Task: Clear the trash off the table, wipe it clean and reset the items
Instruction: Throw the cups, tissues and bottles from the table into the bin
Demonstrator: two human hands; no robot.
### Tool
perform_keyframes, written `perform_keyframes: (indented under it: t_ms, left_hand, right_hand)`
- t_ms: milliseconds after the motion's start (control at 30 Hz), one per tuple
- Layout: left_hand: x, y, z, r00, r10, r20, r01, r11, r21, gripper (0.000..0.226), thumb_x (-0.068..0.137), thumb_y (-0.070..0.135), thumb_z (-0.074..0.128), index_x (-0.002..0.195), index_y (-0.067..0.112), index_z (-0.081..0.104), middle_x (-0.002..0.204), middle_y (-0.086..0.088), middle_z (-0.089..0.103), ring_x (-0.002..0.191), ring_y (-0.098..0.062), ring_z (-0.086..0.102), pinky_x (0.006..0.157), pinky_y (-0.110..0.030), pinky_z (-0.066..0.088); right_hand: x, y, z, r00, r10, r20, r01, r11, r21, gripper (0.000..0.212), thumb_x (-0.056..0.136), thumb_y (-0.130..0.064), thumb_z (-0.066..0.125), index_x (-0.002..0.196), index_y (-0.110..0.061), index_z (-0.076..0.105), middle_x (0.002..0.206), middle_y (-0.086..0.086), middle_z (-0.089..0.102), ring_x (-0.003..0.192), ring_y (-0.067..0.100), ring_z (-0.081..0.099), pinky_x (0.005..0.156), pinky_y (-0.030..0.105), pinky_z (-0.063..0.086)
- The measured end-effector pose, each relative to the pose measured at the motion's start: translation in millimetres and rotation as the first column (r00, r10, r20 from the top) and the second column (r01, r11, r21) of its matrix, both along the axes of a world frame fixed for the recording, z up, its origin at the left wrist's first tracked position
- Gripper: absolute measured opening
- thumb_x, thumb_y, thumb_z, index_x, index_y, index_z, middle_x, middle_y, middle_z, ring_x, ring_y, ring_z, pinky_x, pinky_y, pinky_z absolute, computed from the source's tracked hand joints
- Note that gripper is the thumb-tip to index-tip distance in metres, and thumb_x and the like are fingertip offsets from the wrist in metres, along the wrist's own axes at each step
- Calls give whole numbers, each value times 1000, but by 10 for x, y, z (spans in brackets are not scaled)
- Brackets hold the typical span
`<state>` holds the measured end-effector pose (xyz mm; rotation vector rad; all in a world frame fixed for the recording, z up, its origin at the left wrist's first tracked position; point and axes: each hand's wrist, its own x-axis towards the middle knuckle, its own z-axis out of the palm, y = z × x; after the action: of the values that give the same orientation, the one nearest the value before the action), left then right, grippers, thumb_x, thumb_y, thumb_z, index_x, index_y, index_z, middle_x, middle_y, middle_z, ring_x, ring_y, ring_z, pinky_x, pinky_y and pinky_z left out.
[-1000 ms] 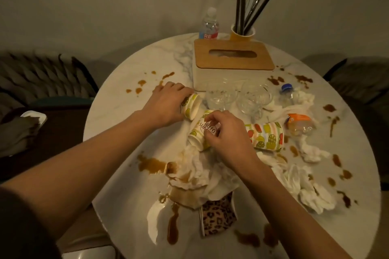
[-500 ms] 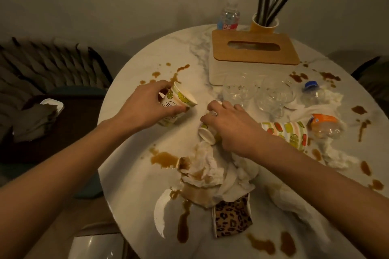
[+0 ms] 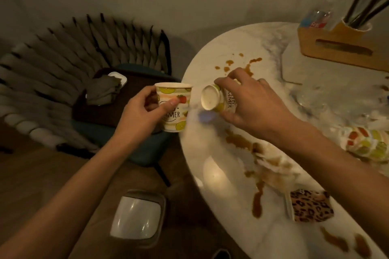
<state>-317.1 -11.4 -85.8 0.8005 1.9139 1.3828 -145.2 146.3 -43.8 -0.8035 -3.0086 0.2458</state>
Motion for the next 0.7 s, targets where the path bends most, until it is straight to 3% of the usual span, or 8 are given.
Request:
perform_keyframes:
  t_ms: [100,233,300,367,467,533,633,700]
  left_hand:
    - [-219,-467,-109,989,104,101,-104,995,-3,51,75,37,65,123,23,54,103,15,66,89,8,66,66,-11,53]
    - [-426,-1057,-350,966,204,159,-196,979,-61,48,83,34,64,128,22,54,114,10,67,99,-4,67,73,-19,55]
    - [-496,-1341,-508,955,237,178,-226,971,-77,45,84,31,64,126,20,54,112,9,67,97,-2,68,71,-17,56]
    - [-556,-1640,-701,941,273,202,-257,961,-102,37,87,26,62,123,21,53,108,9,68,95,-3,69,66,-16,56]
    - [-614,-2032,-1076,931,301,205,-268,948,-174,45,89,25,62,130,26,45,110,12,65,97,-9,67,65,-21,58]
    - [-607,-2217,-1372,935,285,211,-240,946,-216,52,88,23,64,135,28,41,112,11,62,99,-8,64,65,-21,58]
    - [-551,-2381,-1872,954,221,201,-154,941,-301,53,82,22,72,128,26,47,113,7,63,101,-13,65,70,-23,56]
    - [-503,-2443,-2185,956,194,220,-107,930,-352,56,79,19,76,128,20,48,113,4,63,101,-14,65,73,-23,55]
  right_hand:
    - [-300,-409,-78,995,-64,-79,50,985,-165,66,84,-58,63,139,-29,42,131,-2,51,112,17,51,96,37,45]
    - [-635,-983,-332,982,-128,-136,67,921,-383,58,84,-60,60,130,-26,50,120,-3,62,99,14,59,84,40,55]
    - [-746,-1273,-535,978,-158,-136,75,876,-477,62,85,-60,59,135,-26,46,121,-4,63,101,14,61,85,38,55]
    - [-789,-1590,-816,978,-186,-89,104,816,-568,71,84,-59,60,144,-29,35,124,-4,62,105,15,61,89,37,55]
    - [-706,-2021,-1428,977,-207,51,184,697,-693,76,81,-58,64,144,-39,26,125,-1,60,110,17,60,93,39,54]
    - [-606,-2231,-1910,965,-208,158,255,613,-748,70,80,-55,68,139,-38,34,125,-3,61,109,14,60,90,36,55]
    - [-456,-2404,-2552,921,-248,301,388,518,-762,48,80,-41,75,119,-32,48,117,-5,64,97,7,60,73,20,49]
    - [-395,-2464,-2948,899,-274,342,436,489,-756,47,78,-36,78,110,-34,45,116,-5,64,98,9,59,74,22,48]
